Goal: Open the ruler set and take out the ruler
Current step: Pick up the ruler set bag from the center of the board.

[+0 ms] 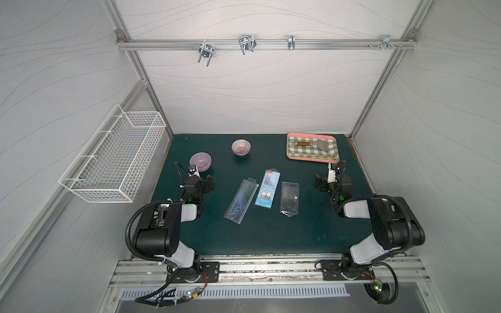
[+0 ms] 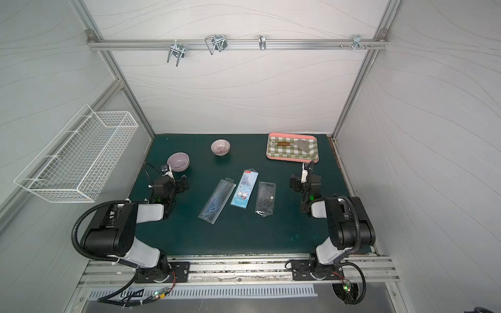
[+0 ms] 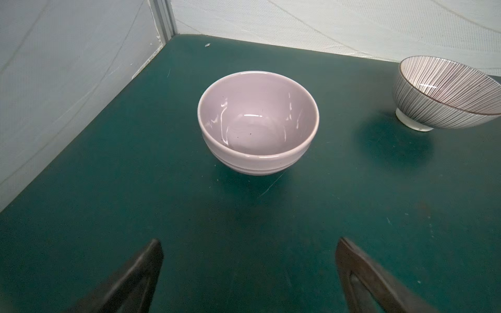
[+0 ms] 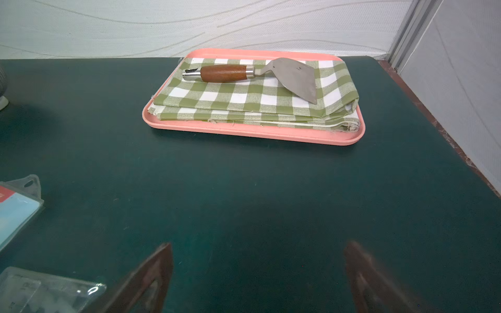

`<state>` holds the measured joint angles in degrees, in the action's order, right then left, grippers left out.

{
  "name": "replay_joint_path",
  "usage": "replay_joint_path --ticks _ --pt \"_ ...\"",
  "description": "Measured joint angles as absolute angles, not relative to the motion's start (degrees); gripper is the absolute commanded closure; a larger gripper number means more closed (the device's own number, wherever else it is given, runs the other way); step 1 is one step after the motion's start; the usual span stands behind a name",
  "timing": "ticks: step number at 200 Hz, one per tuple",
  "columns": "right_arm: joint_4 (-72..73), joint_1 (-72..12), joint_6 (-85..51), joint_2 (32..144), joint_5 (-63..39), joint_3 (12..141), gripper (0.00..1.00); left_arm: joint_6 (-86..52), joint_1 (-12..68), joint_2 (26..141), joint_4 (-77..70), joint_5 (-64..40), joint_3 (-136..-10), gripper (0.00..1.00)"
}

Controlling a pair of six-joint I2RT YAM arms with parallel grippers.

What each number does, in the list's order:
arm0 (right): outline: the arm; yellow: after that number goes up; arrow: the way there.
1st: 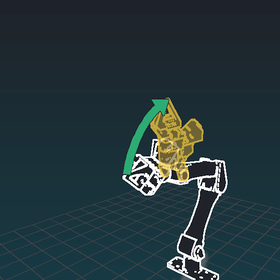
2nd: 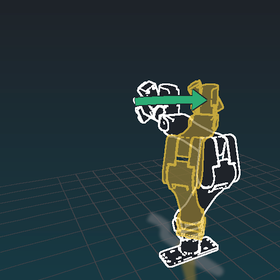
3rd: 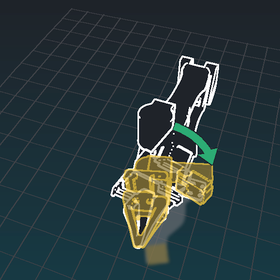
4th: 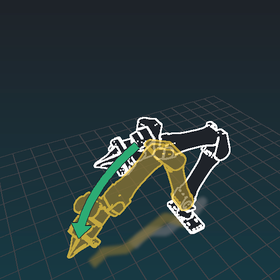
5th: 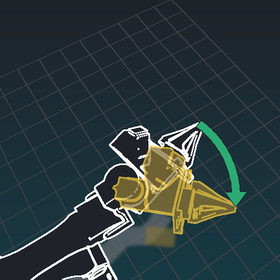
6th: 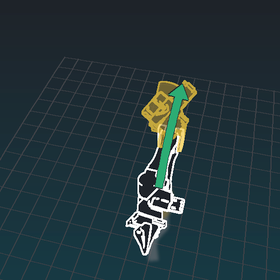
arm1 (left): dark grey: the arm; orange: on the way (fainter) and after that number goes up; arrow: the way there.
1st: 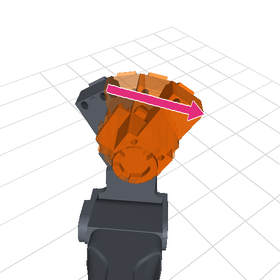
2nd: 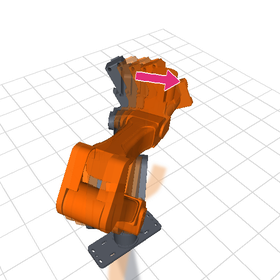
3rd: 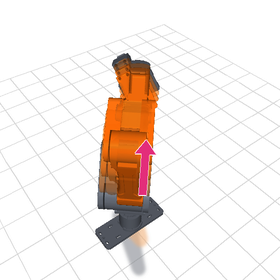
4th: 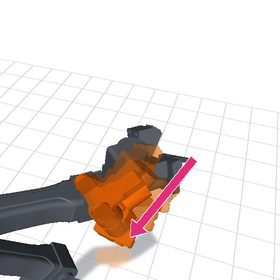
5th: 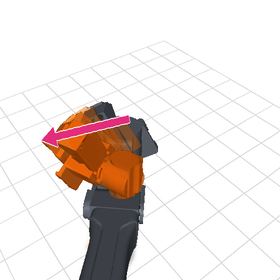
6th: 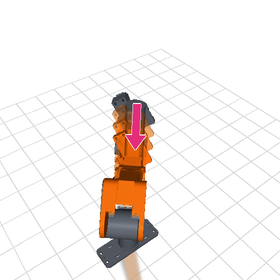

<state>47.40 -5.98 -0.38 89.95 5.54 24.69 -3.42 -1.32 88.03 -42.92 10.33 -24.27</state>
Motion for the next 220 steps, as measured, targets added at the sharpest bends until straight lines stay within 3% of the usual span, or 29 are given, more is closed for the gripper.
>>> replay_joint_path --ticks 171,220 --pt "47.03 -5.50 -0.60 89.91 5.37 24.69 0.01 -3.92 -1.85 87.59 -42.61 10.26 -24.27 0.00" --pt "40.18 -4.58 -1.02 86.21 5.37 26.41 0.01 -4.69 -2.37 78.63 -29.65 10.13 -27.75 0.00"
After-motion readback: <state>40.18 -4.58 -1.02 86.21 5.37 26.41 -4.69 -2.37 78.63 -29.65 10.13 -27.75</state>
